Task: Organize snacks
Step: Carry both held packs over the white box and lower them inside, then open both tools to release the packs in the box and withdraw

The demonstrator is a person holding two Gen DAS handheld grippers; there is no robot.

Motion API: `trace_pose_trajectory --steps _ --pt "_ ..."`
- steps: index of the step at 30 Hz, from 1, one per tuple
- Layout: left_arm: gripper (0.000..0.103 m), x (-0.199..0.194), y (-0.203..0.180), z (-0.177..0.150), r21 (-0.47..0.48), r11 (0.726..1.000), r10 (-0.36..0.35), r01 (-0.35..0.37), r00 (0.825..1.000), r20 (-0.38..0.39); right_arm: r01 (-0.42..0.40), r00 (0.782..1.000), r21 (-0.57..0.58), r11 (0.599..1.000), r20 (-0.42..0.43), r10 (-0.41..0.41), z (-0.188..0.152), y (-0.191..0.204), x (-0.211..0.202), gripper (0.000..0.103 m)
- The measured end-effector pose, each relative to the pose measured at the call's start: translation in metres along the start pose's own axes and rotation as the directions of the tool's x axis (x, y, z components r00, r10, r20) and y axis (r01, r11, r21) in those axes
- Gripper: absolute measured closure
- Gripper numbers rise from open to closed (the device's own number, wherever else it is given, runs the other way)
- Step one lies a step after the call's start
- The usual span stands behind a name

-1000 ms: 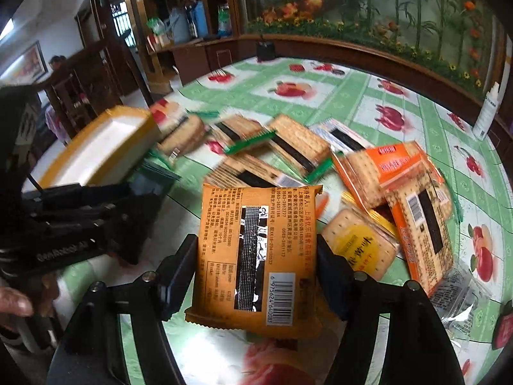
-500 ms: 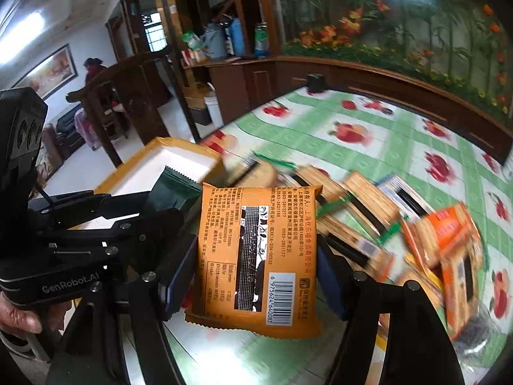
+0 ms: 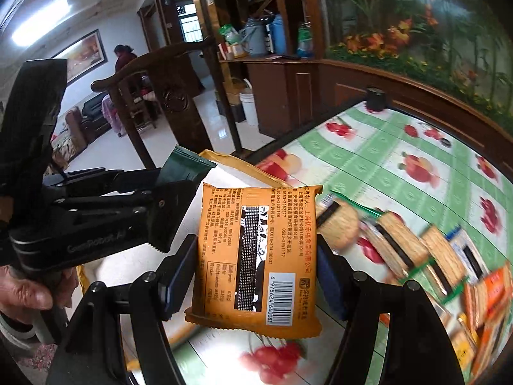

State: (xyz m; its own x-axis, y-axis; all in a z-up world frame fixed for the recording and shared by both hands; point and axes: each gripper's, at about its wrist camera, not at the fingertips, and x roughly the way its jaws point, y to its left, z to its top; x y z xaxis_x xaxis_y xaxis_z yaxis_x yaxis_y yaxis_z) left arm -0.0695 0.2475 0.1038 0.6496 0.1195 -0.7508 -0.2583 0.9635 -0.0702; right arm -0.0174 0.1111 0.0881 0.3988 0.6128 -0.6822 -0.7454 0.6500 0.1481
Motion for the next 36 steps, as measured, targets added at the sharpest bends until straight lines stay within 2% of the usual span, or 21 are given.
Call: trace_pose_trajectory --steps 10,18,20,23,26,29,32,36 --pt "0.058 0.055 0.038 0.007 -0.059 0.998 0.024 -0.031 0.992 -0.123 -0.035 0.997 0.002 0.999 -0.071 0.036 0.022 0.011 0.060 0.033" --pt "0.058 0.083 0.056 -0.003 -0.092 0.996 -0.006 -0.014 0.977 -0.211 -0.030 0.985 0.009 1.000 -0.167 0.031 0.020 0.016 0.101 0.033" --pt "0.057 0.084 0.054 -0.004 -0.078 0.997 0.008 -0.025 0.978 -0.210 -0.023 0.986 0.012 1.000 -0.166 0.025 0.017 0.017 0.104 0.033" --pt "0.044 0.080 0.060 -0.002 -0.116 0.993 -0.004 -0.021 0.979 -0.205 -0.019 0.988 0.034 0.999 -0.152 0.024 0.017 0.017 0.100 0.033" --pt "0.035 0.077 0.065 -0.001 -0.156 0.987 -0.056 0.024 0.977 -0.207 -0.019 0.990 0.045 0.999 -0.139 0.025 0.021 0.013 0.089 0.029" --pt "0.027 0.065 0.060 0.000 -0.151 0.989 -0.041 0.013 0.982 -0.184 -0.018 0.994 0.047 0.999 -0.111 0.023 0.020 0.008 0.070 0.029" --pt "0.026 0.048 0.049 0.002 -0.122 0.992 -0.036 0.018 0.989 -0.147 0.017 0.996 0.046 0.999 -0.083 -0.013 0.015 -0.004 0.048 0.024" --pt "0.023 0.026 0.030 0.006 -0.114 0.992 -0.074 0.062 0.992 -0.106 0.073 0.996 0.077 0.994 -0.052 -0.069 0.005 -0.040 0.017 0.024"
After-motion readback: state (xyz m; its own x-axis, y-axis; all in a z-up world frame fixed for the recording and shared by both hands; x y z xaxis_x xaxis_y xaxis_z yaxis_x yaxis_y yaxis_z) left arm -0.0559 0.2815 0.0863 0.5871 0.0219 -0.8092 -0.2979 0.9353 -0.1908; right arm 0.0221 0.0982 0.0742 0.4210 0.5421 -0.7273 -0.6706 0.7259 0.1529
